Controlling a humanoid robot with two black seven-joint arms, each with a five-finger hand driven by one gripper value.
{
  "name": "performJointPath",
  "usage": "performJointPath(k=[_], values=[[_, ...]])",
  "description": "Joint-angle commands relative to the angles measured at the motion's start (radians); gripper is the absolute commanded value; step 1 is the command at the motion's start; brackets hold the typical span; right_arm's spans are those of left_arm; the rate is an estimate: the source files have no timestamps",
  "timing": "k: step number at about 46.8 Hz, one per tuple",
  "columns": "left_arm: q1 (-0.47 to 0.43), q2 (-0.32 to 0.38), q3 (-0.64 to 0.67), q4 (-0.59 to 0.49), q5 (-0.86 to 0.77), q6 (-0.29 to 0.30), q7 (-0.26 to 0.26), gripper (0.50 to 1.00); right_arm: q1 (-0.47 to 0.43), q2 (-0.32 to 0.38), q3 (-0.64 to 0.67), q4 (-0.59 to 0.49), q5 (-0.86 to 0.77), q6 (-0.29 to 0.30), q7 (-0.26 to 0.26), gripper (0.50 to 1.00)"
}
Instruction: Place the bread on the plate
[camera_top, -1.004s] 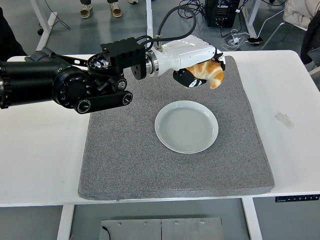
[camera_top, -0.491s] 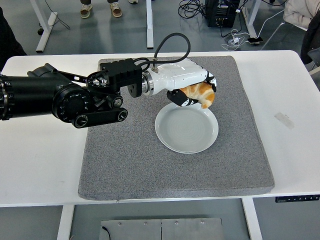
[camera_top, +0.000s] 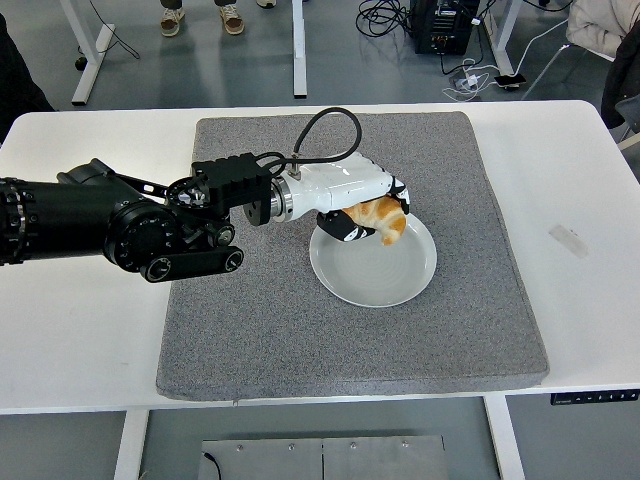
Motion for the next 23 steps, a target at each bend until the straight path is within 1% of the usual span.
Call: performJointPath(k=[1, 9, 23], values=[[0.014, 0.000, 0.002, 0.003, 0.000, 0.012, 0.001, 0.500, 0.000, 0.000, 0.000, 0.000, 0.000, 0.000, 0.000, 1.000], [0.040, -0.016, 0.017, 0.021, 0.002, 0.032, 0.001, 0.500, 0.000, 0.000, 0.000, 0.000, 0.000, 0.000, 0.000, 1.000], [0.085, -0.043, 0.015, 0.076, 0.000, 0.033, -0.003, 0.500, 0.000, 0.000, 0.000, 0.000, 0.000, 0.000, 0.000, 1.000]])
